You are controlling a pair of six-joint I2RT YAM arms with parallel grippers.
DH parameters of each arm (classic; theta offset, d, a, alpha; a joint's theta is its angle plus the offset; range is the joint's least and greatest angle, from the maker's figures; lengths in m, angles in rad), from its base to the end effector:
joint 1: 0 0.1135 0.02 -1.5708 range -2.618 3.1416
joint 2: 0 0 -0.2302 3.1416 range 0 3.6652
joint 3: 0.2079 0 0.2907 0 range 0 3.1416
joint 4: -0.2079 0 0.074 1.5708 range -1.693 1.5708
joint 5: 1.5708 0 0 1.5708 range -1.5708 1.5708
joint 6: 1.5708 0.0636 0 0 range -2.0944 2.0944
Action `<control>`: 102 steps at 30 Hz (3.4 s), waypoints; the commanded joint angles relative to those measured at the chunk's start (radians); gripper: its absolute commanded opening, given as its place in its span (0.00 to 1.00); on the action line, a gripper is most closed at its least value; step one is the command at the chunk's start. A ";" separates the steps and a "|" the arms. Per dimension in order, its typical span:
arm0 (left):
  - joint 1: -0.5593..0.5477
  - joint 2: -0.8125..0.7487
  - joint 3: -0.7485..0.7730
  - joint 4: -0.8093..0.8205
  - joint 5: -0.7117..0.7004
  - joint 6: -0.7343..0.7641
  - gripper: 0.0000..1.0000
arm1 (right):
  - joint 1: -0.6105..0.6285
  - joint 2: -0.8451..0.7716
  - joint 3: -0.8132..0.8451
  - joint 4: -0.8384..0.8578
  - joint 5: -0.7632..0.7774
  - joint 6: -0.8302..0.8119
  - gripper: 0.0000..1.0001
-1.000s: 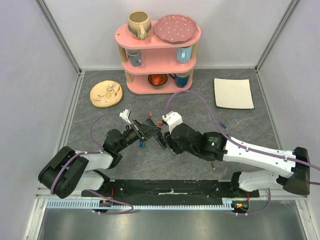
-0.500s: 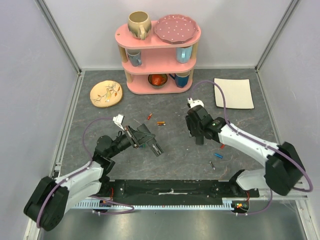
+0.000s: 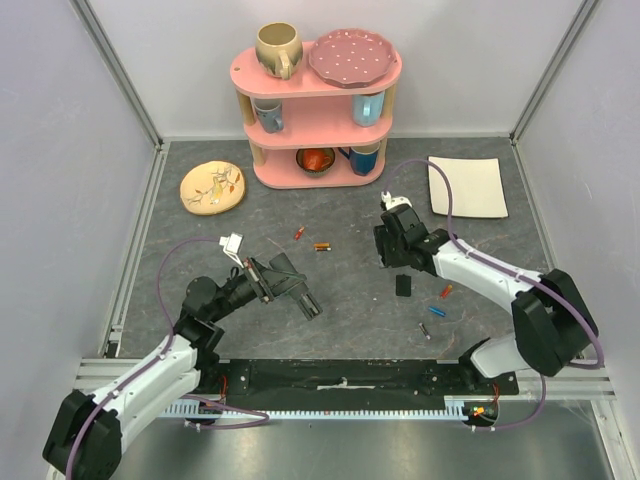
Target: Load the batteries into the remote control
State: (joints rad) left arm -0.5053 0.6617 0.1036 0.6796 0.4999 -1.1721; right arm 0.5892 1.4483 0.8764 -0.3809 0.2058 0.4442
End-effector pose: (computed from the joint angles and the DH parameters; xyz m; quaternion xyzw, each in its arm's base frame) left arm 0.1955 -0.1430 0.1709 -0.0352 0.6675 -0.6492 0.3630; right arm 0.2920 0.1795 0.1274 -0.0375 0.9474 0.0644 0.3114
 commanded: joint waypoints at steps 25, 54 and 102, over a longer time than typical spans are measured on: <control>0.005 0.032 -0.027 0.017 -0.017 0.035 0.02 | 0.000 -0.040 -0.232 0.045 0.003 0.108 0.58; 0.005 0.013 -0.039 -0.008 -0.081 0.100 0.02 | -0.003 -0.132 -0.099 -0.007 0.049 0.059 0.77; 0.010 -0.008 -0.085 0.390 0.198 -0.044 0.02 | 0.178 0.000 0.041 0.241 -0.040 0.020 0.87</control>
State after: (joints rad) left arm -0.5003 0.6582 0.0566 0.9916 0.6838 -1.1805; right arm 0.7605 1.4265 0.8555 -0.1562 0.1143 0.4484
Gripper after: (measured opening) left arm 0.197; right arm 0.872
